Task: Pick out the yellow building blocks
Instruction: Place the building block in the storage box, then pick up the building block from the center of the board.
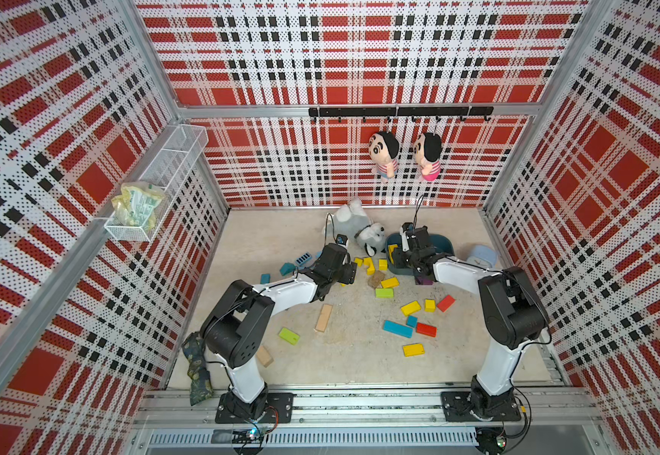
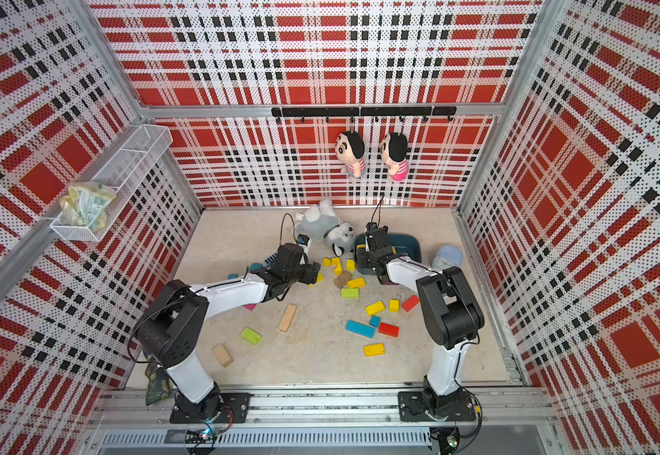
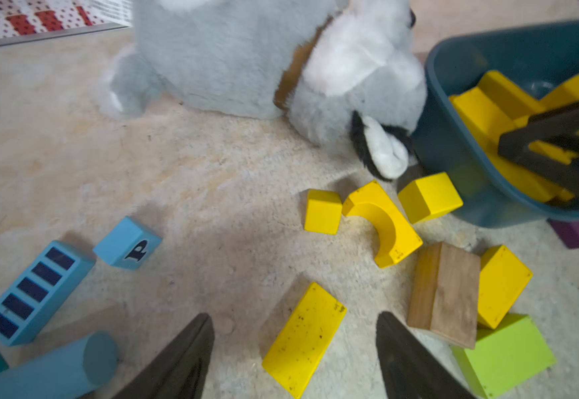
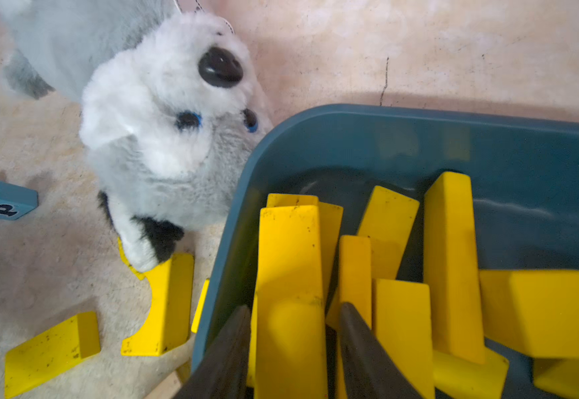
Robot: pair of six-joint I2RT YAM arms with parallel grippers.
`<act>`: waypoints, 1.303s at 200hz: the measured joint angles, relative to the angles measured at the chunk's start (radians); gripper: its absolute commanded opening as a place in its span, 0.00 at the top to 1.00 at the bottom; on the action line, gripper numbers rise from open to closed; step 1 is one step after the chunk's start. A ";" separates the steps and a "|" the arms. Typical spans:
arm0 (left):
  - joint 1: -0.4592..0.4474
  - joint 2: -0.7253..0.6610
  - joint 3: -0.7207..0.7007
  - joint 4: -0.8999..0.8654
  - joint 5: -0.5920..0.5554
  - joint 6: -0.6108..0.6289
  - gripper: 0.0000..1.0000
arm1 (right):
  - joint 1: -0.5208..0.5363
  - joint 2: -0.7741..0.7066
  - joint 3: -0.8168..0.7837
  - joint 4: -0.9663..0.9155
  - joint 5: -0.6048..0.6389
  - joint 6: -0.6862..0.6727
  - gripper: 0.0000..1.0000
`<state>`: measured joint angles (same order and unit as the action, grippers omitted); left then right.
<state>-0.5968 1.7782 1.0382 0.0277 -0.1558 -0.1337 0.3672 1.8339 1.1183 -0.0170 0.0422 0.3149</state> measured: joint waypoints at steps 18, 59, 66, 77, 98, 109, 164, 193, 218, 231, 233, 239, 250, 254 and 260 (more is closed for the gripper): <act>-0.005 0.042 0.047 -0.057 0.005 0.060 0.23 | -0.003 -0.029 -0.023 0.007 0.005 -0.003 0.54; -0.005 0.117 0.140 -0.177 0.017 0.179 0.24 | -0.006 -0.117 -0.061 0.018 0.025 -0.013 0.54; -0.005 0.125 0.152 -0.195 0.017 0.197 0.24 | -0.006 -0.130 -0.068 0.021 0.027 -0.014 0.54; -0.005 0.137 0.170 -0.224 0.017 0.222 0.26 | -0.006 -0.147 -0.078 0.023 0.030 -0.015 0.53; -0.005 0.163 0.209 -0.285 0.017 0.267 0.29 | -0.006 -0.166 -0.097 0.023 0.034 -0.016 0.54; -0.005 0.175 0.225 -0.311 0.017 0.286 0.30 | -0.006 -0.171 -0.107 0.023 0.035 -0.018 0.53; -0.005 0.216 0.249 -0.387 0.024 0.347 0.35 | -0.006 -0.176 -0.122 0.021 0.041 -0.018 0.53; -0.005 0.225 0.267 -0.416 0.024 0.367 0.42 | -0.006 -0.176 -0.122 0.021 0.042 -0.018 0.54; -0.005 0.231 0.279 -0.434 0.017 0.385 0.47 | -0.006 -0.176 -0.122 0.020 0.041 -0.018 0.54; -0.005 0.231 0.280 -0.438 0.016 0.391 0.50 | -0.006 -0.176 -0.122 0.020 0.041 -0.018 0.55; -0.005 0.231 0.280 -0.439 0.016 0.391 0.51 | -0.006 -0.176 -0.122 0.020 0.041 -0.018 0.55; -0.005 0.232 0.281 -0.441 0.016 0.394 0.52 | -0.006 -0.176 -0.122 0.020 0.041 -0.018 0.55; -0.005 0.232 0.281 -0.443 0.017 0.397 0.54 | -0.006 -0.176 -0.122 0.020 0.041 -0.018 0.55; -0.005 0.232 0.281 -0.444 0.017 0.397 0.56 | -0.006 -0.176 -0.122 0.020 0.042 -0.018 0.55; -0.005 0.232 0.282 -0.446 0.017 0.399 0.58 | -0.006 -0.177 -0.122 0.020 0.042 -0.018 0.55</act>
<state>-0.6022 2.0098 1.3197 -0.4179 -0.1390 0.2653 0.3614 1.6573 0.9958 0.0032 0.0837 0.2966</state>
